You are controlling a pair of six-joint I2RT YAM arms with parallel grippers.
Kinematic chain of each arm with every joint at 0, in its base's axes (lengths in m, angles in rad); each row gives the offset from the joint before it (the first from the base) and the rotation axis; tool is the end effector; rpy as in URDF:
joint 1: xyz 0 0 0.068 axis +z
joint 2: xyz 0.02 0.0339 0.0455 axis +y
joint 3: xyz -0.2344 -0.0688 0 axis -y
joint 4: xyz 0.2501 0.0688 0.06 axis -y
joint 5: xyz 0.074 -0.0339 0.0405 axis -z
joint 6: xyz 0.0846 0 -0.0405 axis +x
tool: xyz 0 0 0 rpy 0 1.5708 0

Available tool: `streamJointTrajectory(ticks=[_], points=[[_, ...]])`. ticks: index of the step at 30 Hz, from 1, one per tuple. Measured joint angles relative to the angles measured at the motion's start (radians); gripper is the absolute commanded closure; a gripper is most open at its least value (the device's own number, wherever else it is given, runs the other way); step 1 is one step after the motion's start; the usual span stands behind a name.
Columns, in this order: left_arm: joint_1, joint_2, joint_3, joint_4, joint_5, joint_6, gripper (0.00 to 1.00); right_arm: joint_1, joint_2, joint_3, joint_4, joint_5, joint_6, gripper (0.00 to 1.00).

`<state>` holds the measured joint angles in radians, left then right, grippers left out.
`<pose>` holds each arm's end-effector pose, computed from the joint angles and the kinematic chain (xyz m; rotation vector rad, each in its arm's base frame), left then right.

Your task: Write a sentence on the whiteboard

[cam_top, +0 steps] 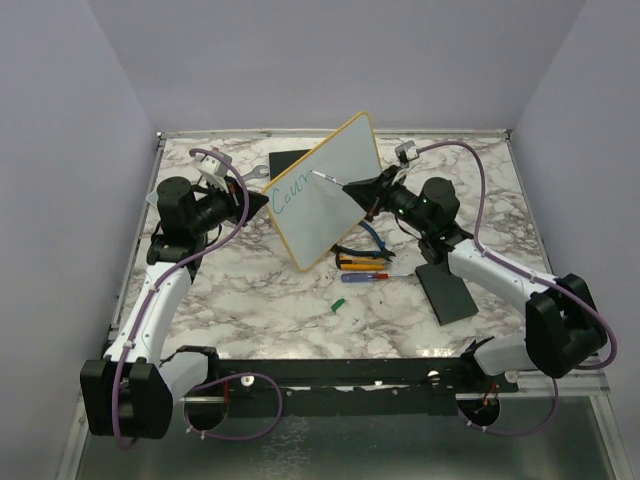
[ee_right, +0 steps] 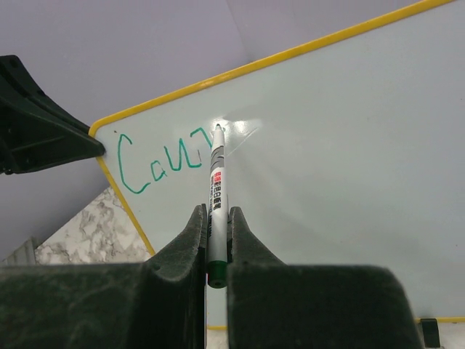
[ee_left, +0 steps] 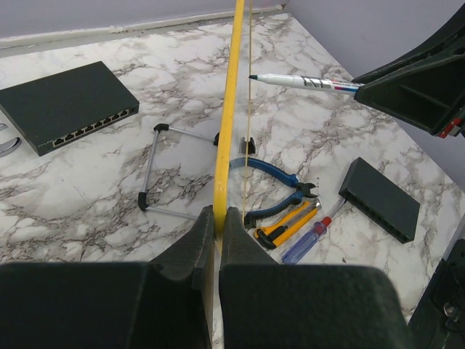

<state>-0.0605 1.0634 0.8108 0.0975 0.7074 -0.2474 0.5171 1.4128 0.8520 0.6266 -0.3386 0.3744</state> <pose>0.2960 -0.0730 0.2926 0.3714 1.7204 -0.8326 0.3167 0.2124 0.2729 -0.3958 1.5377 0.9602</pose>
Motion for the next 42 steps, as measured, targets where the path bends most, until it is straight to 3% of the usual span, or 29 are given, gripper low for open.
streamJointTrajectory(ticks=[7,42], points=[[0.000,-0.001,0.000,0.001,0.000,0.000,1.00,0.000,-0.074,-0.032,0.001,0.019,-0.004,0.99],[0.000,-0.001,0.000,0.001,0.001,0.000,1.00,0.000,-0.001,-0.025,0.000,0.000,-0.046,0.99]])
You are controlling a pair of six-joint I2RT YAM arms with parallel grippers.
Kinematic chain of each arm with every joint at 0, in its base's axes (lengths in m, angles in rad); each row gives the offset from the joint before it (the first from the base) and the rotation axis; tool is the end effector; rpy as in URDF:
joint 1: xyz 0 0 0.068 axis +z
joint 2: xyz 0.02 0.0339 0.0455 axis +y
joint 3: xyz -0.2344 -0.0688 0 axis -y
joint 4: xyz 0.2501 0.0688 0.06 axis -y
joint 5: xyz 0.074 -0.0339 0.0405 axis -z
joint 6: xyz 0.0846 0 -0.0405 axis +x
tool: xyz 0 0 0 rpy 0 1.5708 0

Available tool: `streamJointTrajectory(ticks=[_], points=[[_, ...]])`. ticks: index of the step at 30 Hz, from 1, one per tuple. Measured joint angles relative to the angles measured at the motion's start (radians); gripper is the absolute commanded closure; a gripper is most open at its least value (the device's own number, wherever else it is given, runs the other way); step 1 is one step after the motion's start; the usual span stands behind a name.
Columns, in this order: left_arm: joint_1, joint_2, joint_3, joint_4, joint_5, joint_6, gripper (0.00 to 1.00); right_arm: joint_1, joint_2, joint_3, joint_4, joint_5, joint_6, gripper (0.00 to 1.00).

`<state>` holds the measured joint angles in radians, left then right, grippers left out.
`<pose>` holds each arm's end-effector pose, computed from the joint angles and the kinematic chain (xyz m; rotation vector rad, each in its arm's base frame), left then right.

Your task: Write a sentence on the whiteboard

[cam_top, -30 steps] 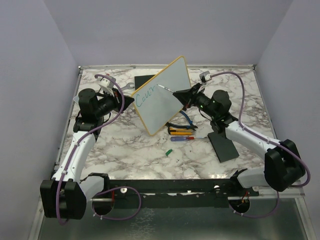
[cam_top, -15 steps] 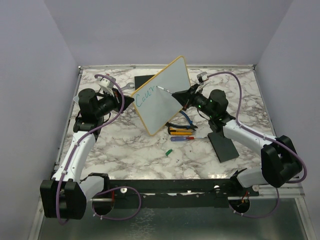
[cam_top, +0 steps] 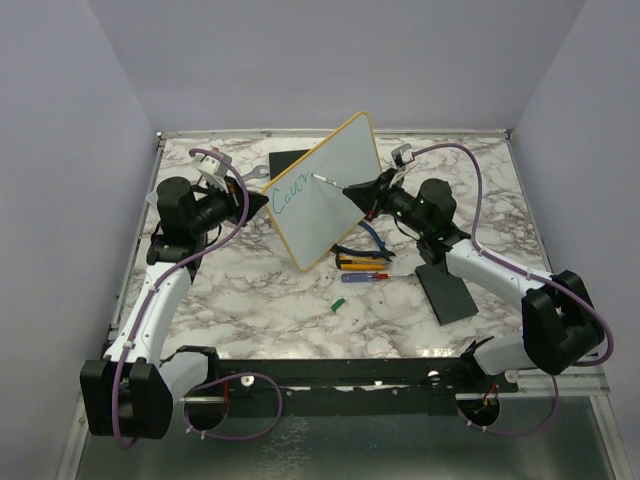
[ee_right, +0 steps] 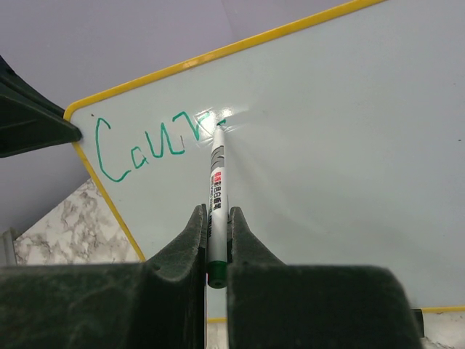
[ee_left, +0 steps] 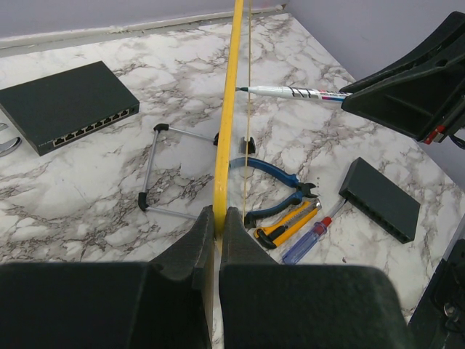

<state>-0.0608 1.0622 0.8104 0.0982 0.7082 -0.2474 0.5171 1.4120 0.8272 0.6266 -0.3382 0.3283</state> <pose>0.2958 -0.0731 0.2929 0.3727 1.7189 -0.8331 0.3149 0.2114 0.2633 -0.4292 1.5475 0.9225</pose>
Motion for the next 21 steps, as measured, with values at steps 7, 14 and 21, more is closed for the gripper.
streamJointTrajectory(ticks=[7,14,21], points=[[0.000,0.000,0.000,0.000,0.000,0.000,1.00,0.000,0.001,0.000,-0.003,-0.015,-0.008,0.99],[0.000,0.000,0.000,0.000,-0.001,0.000,1.00,0.000,0.001,-0.007,-0.027,0.002,-0.008,0.99],[0.001,0.000,-0.001,-0.001,-0.002,0.000,1.00,0.000,0.001,-0.011,-0.033,0.025,-0.008,0.99]])
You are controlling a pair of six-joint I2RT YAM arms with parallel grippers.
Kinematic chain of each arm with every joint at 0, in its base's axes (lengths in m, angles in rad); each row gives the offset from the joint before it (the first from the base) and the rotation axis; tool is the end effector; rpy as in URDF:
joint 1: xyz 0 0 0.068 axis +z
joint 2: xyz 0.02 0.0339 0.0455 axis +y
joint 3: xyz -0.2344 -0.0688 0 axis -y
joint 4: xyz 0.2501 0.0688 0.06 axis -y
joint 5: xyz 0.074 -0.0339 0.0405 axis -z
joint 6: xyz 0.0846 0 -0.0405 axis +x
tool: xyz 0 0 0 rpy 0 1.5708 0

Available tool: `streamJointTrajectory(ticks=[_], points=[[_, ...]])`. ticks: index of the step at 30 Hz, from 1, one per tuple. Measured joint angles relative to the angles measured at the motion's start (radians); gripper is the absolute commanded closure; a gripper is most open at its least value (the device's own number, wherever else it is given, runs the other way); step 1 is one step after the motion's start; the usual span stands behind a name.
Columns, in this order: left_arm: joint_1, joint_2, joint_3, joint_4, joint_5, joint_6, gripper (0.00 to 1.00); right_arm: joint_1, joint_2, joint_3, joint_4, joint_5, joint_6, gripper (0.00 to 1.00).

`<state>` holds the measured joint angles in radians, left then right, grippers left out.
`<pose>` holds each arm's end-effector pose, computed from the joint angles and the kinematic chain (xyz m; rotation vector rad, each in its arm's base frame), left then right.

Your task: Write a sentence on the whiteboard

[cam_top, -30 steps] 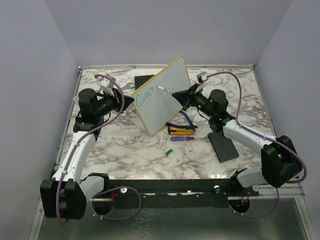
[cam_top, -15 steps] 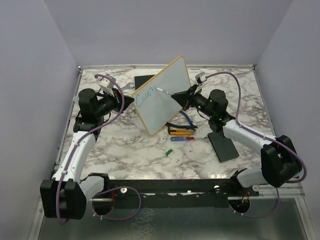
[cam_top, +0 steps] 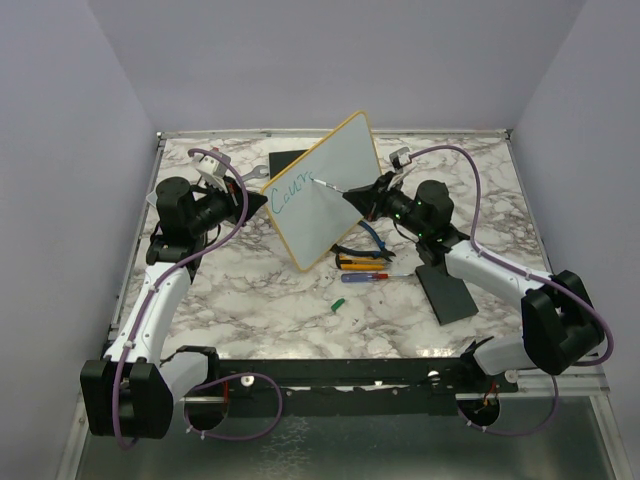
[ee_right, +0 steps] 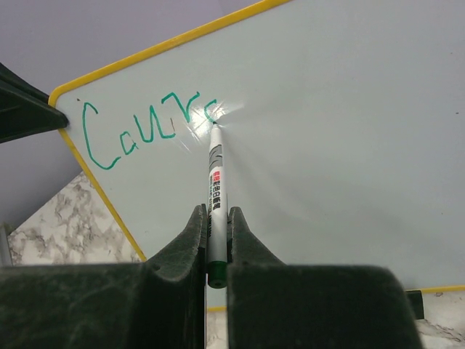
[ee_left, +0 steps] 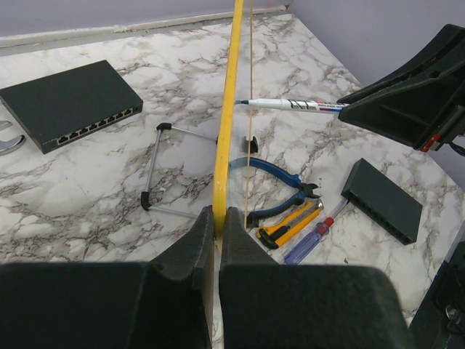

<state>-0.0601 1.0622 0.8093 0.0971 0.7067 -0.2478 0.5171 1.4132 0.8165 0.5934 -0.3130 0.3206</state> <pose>0.2958 -0.0728 0.2923 0.3699 1.7213 -0.8322 0.3160 0.2097 0.2536 -0.4143 1.5942 0.8941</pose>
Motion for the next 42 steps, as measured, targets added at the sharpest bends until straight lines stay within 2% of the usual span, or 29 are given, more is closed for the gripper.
streamJointTrajectory(ticks=[18,42], points=[[0.000,0.000,0.000,0.002,0.001,0.000,1.00,0.001,0.000,0.054,-0.010,0.025,-0.001,0.99],[0.000,0.000,0.000,-0.001,0.000,0.000,1.00,0.001,0.000,0.005,-0.010,0.032,0.001,0.99]])
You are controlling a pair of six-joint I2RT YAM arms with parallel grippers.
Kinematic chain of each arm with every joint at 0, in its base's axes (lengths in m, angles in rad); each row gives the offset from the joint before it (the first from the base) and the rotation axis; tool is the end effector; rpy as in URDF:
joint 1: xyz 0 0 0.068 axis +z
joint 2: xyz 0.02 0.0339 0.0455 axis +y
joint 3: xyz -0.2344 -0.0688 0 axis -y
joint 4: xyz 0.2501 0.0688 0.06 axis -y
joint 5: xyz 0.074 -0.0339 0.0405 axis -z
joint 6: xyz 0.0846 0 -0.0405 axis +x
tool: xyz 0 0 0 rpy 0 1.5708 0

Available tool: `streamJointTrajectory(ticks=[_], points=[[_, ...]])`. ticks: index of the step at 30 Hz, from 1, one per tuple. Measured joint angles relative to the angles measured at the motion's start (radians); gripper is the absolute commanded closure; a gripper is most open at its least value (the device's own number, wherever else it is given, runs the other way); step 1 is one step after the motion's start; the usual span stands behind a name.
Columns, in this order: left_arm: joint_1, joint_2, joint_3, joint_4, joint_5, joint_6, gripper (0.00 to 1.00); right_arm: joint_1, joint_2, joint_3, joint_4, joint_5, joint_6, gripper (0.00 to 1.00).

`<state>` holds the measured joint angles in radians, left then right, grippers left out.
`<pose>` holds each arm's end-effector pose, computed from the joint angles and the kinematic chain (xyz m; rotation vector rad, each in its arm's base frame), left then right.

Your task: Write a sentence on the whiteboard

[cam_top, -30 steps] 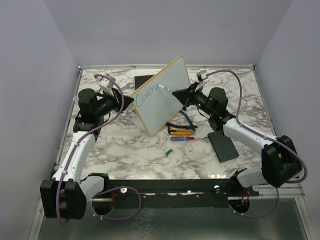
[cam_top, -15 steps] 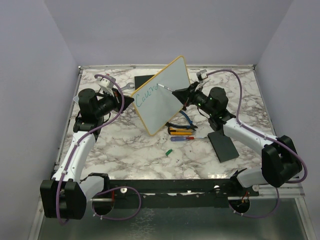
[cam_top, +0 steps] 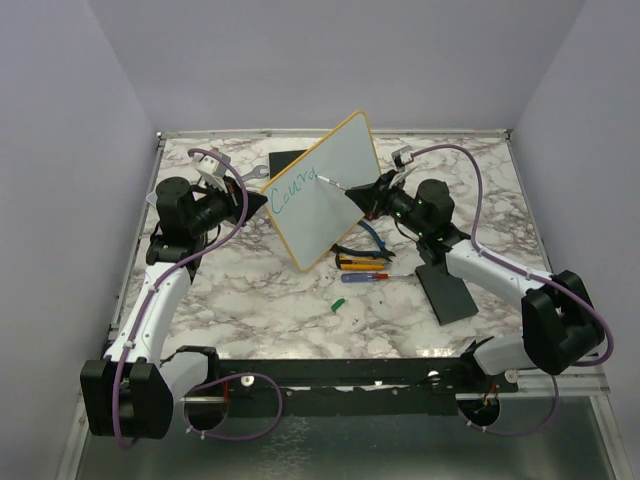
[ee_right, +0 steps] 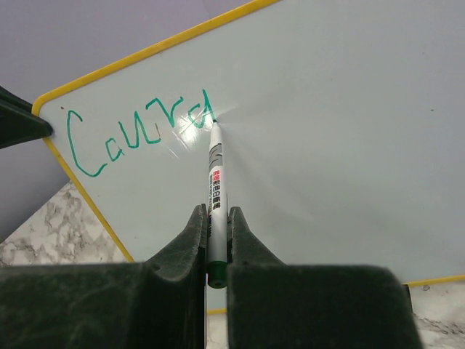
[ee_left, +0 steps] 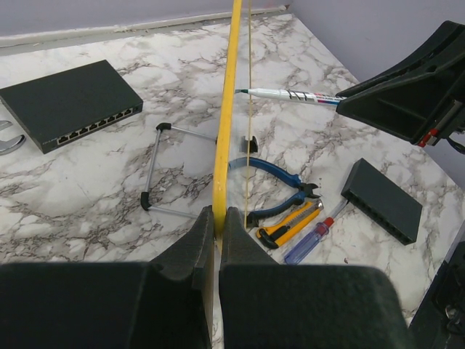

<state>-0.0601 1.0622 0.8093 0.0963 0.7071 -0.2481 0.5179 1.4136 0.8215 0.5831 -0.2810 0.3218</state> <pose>0.2958 -0.0729 0.2922 0.3697 1.7222 -0.8329 0.3182 0.2083 0.2538 -0.3877 1.6029 0.8707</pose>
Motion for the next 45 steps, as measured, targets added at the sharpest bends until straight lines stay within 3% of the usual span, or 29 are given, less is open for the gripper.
streamJointTrajectory(ticks=[19,45], points=[[-0.001,0.000,0.000,0.005,0.003,0.000,1.00,0.001,-0.066,0.000,-0.003,0.082,-0.001,0.99],[-0.001,0.000,0.000,0.005,0.004,0.000,1.00,0.001,-0.024,0.029,-0.016,0.082,-0.006,0.99]])
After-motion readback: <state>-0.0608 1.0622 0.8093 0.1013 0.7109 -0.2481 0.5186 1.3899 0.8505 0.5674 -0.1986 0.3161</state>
